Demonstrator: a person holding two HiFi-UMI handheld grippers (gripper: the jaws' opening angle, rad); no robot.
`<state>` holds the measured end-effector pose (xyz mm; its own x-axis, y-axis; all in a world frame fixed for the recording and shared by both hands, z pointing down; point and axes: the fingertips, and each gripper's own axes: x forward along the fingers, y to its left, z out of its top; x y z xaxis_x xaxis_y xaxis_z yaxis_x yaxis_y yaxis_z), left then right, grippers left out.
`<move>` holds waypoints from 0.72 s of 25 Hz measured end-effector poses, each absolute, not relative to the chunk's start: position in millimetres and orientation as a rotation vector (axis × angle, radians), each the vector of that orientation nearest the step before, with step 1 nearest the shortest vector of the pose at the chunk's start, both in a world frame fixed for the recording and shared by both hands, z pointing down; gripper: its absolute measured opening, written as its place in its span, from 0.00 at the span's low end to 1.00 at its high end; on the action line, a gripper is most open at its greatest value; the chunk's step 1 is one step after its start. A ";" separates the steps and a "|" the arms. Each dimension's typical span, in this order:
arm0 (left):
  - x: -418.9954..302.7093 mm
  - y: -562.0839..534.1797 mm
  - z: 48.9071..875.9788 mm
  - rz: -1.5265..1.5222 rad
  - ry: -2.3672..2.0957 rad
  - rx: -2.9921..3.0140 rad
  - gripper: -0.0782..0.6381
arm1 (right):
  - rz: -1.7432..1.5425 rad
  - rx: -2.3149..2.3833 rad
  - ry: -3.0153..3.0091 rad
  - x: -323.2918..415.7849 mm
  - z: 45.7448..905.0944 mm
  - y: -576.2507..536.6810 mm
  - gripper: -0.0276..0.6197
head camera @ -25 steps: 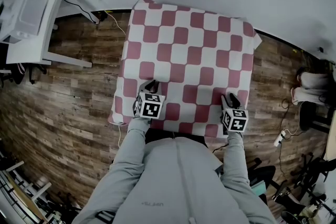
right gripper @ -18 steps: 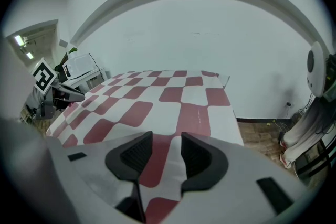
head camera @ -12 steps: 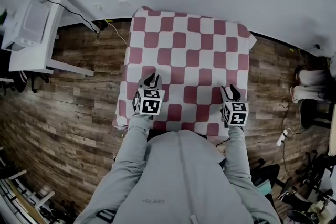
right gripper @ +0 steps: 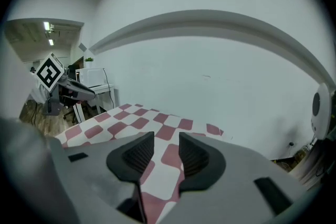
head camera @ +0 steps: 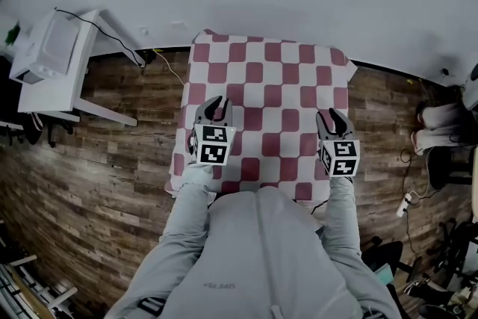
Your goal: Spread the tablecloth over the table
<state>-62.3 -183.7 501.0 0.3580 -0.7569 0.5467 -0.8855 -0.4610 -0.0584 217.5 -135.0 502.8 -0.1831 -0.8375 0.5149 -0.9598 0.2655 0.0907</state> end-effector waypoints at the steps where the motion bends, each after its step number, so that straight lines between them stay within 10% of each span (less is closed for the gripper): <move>1: -61.3 -185.4 491.8 0.735 -1.476 2.392 0.20 | 0.321 1.624 -2.090 214.4 493.1 -138.3 0.28; 18: -52.1 -173.1 362.8 0.405 -1.585 2.652 0.20 | 0.031 1.674 -2.406 171.9 351.9 -143.0 0.13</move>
<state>-52.1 -173.1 362.8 0.4487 -0.8624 0.2345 -0.8691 -0.4822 -0.1101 171.9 -143.0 351.9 -0.3327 -0.9250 0.1835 -0.9295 0.3546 0.1019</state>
